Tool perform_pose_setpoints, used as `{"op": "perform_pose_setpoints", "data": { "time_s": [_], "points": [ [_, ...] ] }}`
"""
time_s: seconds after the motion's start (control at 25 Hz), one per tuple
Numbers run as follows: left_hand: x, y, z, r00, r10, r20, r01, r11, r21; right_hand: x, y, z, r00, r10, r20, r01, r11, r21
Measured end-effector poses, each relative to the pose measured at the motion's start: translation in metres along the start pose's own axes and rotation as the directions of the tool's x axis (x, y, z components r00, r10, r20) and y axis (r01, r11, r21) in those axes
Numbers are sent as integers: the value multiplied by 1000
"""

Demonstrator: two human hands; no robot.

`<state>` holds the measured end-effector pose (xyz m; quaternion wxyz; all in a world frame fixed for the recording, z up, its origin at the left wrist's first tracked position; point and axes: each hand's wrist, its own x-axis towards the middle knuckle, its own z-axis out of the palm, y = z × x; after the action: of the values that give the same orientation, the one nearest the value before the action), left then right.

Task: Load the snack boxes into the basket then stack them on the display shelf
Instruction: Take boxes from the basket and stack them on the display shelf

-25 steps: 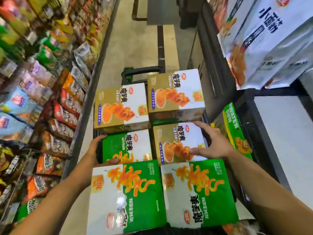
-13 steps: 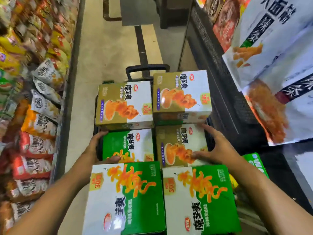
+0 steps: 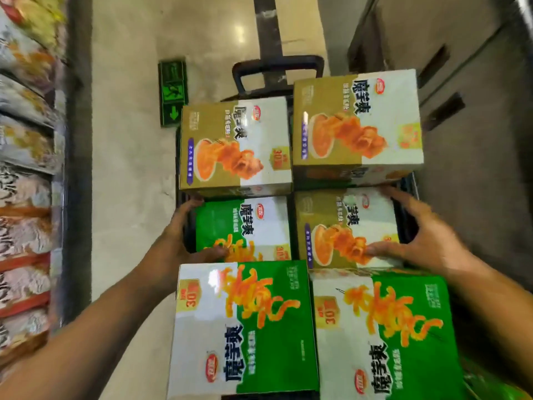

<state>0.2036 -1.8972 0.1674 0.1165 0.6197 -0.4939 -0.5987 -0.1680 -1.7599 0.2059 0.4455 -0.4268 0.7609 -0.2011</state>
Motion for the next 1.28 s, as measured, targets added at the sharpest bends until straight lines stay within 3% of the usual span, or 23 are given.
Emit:
{"op": "perform_pose_setpoints", "data": {
  "time_s": [0.12, 0.36, 0.48, 0.72, 0.88, 0.96, 1.12, 1.28],
  "points": [
    [33, -46, 26, 972, 230, 47, -235, 956, 176, 49, 44, 25, 1000, 10, 5, -10, 999, -44],
    [67, -88, 48, 973, 202, 116, -216, 967, 133, 89, 104, 63, 1000, 18, -10, -19, 999, -49],
    [70, -89, 57, 960, 259, 107, -274, 950, 151, 88, 115, 71, 999, 42, -28, -42, 999, -11],
    [65, -73, 54, 984, 154, 90, -172, 952, 252, 88, 109, 64, 997, 71, 31, -70, 996, -47],
    [49, -52, 40, 997, 27, 67, -57, 866, 497, 79, 101, 51, 980, 168, 109, -149, 975, -166],
    [33, -36, 33, 999, 4, 42, -25, 845, 534, 67, 92, 45, 969, 234, 84, -225, 969, -106],
    [-18, -3, 33, 1000, -24, -9, 25, 886, 464, 20, 65, 38, 941, 337, 44, -340, 929, 149],
    [-68, 7, 50, 994, -94, 48, 78, 959, 271, -30, 34, 53, 921, 367, 135, -385, 911, 151]
  ]
}}
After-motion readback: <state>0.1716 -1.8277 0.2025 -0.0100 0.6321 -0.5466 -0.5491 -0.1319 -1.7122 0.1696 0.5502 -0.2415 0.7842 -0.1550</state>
